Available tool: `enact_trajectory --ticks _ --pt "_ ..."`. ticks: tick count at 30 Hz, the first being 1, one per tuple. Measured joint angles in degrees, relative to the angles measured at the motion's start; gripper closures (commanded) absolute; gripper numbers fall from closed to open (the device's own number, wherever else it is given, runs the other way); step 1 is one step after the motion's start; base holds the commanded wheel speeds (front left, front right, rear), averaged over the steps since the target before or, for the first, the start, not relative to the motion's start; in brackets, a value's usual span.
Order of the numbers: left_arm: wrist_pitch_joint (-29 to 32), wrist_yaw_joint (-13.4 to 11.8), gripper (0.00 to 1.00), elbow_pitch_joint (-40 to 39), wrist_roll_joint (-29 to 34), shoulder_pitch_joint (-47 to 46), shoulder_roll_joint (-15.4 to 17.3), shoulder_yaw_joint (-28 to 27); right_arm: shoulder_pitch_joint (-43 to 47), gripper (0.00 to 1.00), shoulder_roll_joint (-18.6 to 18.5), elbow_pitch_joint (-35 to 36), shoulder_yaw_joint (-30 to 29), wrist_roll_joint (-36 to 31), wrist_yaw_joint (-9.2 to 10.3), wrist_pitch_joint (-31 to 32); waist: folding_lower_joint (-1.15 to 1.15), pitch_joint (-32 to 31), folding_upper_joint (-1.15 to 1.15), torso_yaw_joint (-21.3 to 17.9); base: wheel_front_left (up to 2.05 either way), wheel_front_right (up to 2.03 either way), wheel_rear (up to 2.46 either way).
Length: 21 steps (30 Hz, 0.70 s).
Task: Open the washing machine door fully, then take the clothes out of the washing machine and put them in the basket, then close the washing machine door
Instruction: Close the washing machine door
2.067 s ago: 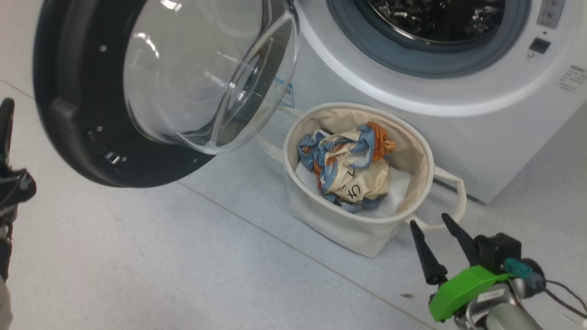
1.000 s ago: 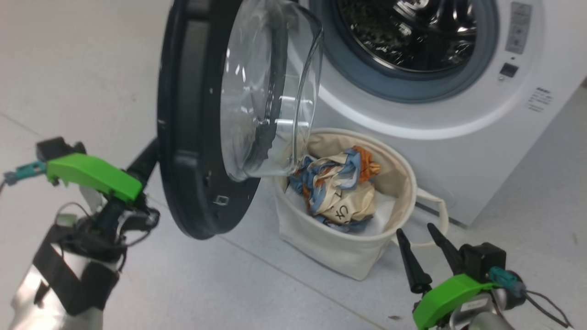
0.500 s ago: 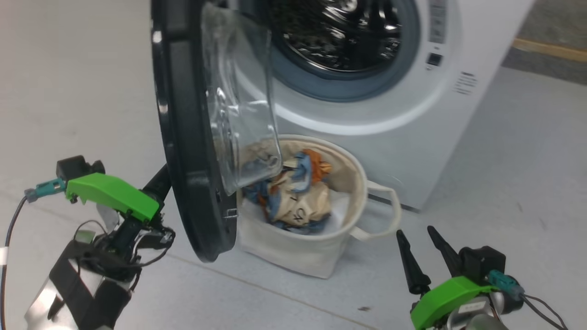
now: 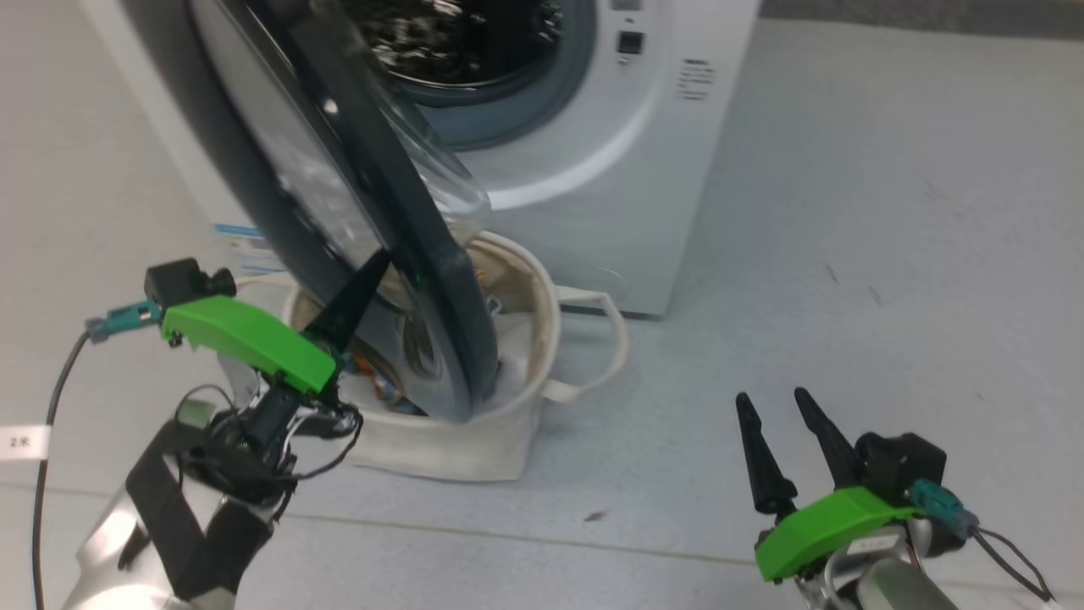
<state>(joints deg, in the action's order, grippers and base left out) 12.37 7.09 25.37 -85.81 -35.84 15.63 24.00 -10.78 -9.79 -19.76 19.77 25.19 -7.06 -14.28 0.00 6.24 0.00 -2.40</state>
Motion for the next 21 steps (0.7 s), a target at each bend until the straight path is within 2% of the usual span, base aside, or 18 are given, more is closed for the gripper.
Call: enact_trajectory --ticks 10,16,17,18,21 --pt "-4.2 0.0 1.0 1.2 0.5 -2.4 0.4 1.1 -1.2 0.0 0.9 0.5 -0.5 -0.4 0.0 0.0 0.0 2.2 0.0 -7.2 0.0 0.0 0.0" --pt "-5.8 0.0 1.0 1.2 0.5 -2.4 0.6 2.9 -1.1 0.0 1.0 0.3 -1.1 -0.5 0.0 0.0 0.0 1.0 0.0 -8.1 0.0 0.0 0.0" --pt "-6.3 0.0 0.76 1.1 0.5 -2.4 0.6 3.2 -1.1 0.0 1.0 0.2 -1.1 -0.5 0.0 0.0 0.0 0.7 0.0 -8.0 0.0 0.0 0.0" --pt "-7.3 0.0 0.0 1.1 0.5 -2.2 0.7 3.2 -1.1 0.0 1.0 0.1 -1.0 -0.5 0.0 0.0 0.0 0.3 0.0 -7.9 0.0 0.0 0.0" --pt "-10.0 0.0 0.0 0.9 1.8 -1.2 2.3 4.1 -0.9 0.0 1.0 -0.2 -0.8 -0.5 0.0 0.0 0.0 -1.3 0.0 -7.5 0.0 0.0 0.0"
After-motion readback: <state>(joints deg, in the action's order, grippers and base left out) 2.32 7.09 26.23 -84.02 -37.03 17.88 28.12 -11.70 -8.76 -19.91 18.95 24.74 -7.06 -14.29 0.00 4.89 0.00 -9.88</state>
